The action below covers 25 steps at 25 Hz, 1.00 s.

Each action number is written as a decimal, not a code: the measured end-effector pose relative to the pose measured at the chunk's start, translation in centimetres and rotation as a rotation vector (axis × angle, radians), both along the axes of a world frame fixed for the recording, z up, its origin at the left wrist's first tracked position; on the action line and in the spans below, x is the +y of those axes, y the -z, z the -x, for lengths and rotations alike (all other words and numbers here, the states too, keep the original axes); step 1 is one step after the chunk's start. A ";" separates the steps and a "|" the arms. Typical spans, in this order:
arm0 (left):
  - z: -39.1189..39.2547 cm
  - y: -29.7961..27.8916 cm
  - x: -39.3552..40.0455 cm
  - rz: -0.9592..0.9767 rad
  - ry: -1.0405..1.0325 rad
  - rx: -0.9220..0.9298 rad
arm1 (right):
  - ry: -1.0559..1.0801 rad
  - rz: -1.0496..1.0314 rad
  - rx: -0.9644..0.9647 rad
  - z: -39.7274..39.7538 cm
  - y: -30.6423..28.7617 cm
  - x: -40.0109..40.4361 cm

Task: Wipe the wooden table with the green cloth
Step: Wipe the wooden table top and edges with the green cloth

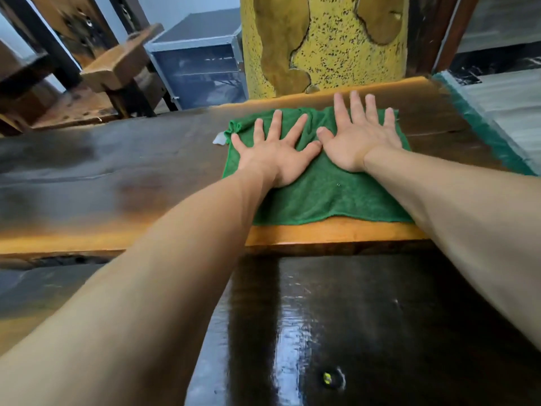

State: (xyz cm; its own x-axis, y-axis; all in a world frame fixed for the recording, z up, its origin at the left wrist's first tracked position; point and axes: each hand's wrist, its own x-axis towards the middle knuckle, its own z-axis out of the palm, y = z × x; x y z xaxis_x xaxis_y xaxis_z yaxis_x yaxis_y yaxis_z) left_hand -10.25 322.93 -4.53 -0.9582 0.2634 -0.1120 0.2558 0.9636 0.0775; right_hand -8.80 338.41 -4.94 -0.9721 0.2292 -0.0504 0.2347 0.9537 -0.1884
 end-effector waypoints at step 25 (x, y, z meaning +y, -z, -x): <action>4.1 -0.3 5.2 0.024 0.026 0.003 | -0.038 -0.041 -0.048 3.8 -0.3 4.9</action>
State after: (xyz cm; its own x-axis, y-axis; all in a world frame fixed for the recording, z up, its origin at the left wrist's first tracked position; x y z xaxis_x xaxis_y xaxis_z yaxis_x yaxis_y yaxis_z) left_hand -14.38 328.12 -4.18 -0.9514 0.2853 -0.1156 0.2808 0.9583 0.0537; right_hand -12.59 343.28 -4.67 -0.9768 0.1949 -0.0883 0.2058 0.9687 -0.1386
